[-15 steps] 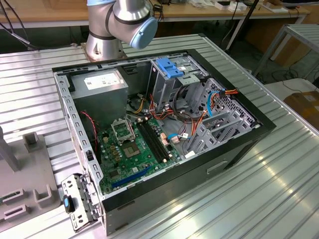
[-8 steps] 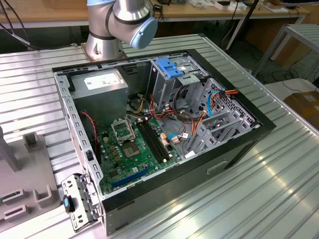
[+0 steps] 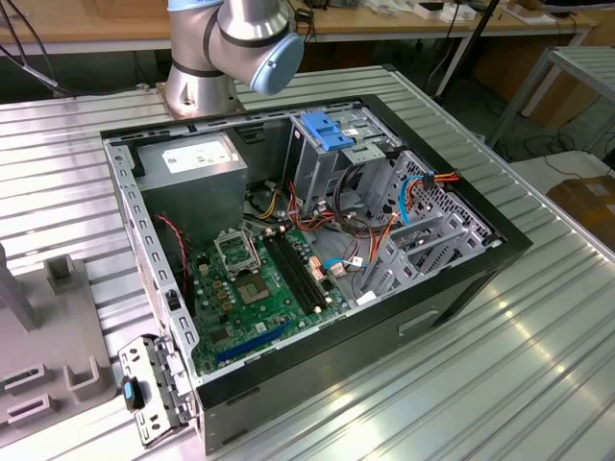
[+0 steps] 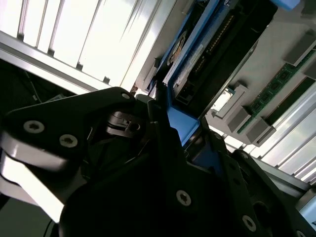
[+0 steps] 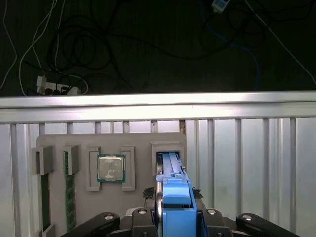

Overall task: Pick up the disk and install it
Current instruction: 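Pick up the disk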

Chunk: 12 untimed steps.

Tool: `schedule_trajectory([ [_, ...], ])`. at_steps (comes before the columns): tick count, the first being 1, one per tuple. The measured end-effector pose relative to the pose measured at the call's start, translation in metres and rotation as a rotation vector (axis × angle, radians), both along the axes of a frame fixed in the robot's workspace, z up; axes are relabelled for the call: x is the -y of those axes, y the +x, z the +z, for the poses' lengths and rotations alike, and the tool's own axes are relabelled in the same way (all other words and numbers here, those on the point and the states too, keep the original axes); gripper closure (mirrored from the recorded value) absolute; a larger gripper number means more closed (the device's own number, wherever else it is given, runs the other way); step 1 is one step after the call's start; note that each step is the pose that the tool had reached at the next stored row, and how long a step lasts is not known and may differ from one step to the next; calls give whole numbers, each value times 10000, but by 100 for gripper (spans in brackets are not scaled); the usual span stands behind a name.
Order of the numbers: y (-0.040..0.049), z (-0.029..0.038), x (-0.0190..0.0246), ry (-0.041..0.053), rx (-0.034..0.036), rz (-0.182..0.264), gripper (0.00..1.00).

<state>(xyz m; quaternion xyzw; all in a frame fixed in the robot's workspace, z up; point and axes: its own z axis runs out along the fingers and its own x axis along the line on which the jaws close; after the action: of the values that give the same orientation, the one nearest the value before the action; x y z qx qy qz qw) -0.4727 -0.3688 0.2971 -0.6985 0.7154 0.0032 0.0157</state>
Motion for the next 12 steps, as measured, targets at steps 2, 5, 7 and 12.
schedule_trajectory([
  [2, 1, 0, 0, 0, 0, 0, 63],
  [5, 1, 0, 0, 1, 0, 0, 63],
  [7, 1, 1, 0, 0, 0, 0, 63],
  [12, 1, 130, 0, 0, 1, 1, 63],
])
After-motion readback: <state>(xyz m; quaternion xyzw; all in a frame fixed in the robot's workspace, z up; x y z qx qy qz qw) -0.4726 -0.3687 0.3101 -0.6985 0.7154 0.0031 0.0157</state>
